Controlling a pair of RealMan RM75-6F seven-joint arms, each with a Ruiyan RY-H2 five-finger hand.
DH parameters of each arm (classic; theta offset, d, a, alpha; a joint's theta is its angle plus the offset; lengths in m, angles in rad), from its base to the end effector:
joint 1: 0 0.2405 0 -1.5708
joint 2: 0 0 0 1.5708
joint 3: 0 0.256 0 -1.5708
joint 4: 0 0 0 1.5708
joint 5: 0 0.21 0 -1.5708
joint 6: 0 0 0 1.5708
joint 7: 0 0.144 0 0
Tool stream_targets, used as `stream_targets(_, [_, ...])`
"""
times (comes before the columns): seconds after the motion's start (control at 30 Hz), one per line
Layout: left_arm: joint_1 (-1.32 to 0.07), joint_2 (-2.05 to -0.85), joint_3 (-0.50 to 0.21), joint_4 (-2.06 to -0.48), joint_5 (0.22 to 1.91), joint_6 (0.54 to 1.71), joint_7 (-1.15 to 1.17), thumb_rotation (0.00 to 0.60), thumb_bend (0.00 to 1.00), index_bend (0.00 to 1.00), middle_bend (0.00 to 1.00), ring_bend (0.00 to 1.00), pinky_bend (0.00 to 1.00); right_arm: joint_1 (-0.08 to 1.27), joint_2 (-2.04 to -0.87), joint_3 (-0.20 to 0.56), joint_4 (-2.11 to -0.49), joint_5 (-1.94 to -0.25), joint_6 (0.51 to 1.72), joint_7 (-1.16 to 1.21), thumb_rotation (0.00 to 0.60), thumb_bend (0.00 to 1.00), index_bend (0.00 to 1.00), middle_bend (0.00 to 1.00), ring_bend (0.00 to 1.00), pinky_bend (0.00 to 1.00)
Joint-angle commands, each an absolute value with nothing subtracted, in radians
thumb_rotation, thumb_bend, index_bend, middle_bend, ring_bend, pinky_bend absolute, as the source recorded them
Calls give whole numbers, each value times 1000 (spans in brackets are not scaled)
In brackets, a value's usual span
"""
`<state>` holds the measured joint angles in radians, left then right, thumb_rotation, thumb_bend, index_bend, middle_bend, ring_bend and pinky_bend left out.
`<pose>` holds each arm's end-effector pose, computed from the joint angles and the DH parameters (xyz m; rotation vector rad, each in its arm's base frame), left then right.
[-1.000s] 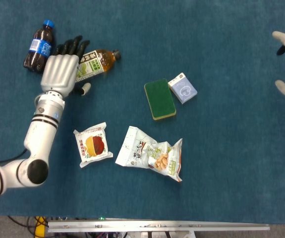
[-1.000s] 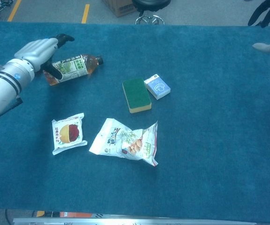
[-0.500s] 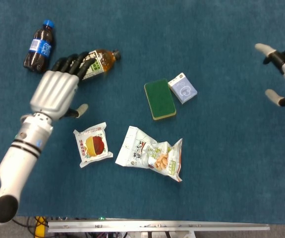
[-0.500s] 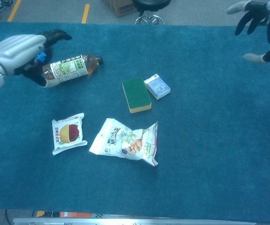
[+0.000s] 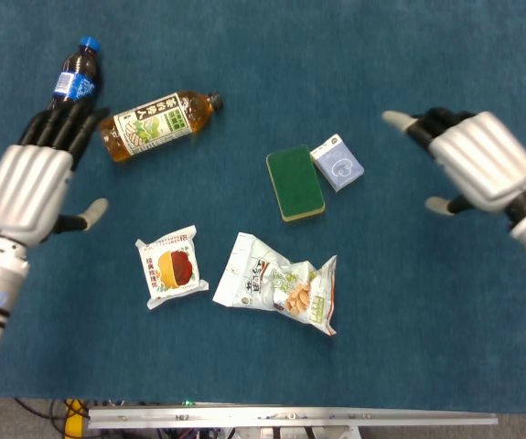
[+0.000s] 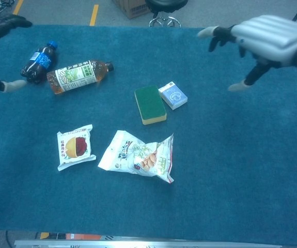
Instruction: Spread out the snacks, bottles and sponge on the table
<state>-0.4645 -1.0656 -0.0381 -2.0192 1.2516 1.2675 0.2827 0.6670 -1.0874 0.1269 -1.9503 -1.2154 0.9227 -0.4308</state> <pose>-0.1868 0.2499 0.1188 -1.6563 -1.0070 -0.9627 -0.1389 -0.2920 0.0824 2.0398 -0.7955 0.8314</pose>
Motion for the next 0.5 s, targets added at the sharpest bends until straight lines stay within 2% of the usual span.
stream_targets(0.03, [-435, -1037, -17, -2028, 1291, 1287, 255, 600, 241, 19, 0, 0, 84, 728, -1155, 136, -1943, -1140, 885, -514, 600, 61, 57, 244, 207, 429])
stream_targets(0.27, [-393, -1000, 9, -2040, 1368, 1310, 236, 600, 241, 20, 0, 0, 84, 824, -1272, 123, -1896, -1007, 857, -660, 600, 58, 14, 179, 152, 396])
stream_targets(0.5, [-371, -974, 18, -2047, 1377, 1301, 235, 600, 241, 20, 0, 0, 84, 928, -1385, 118, -1832, -877, 851, -775, 600, 0, 0, 128, 115, 354])
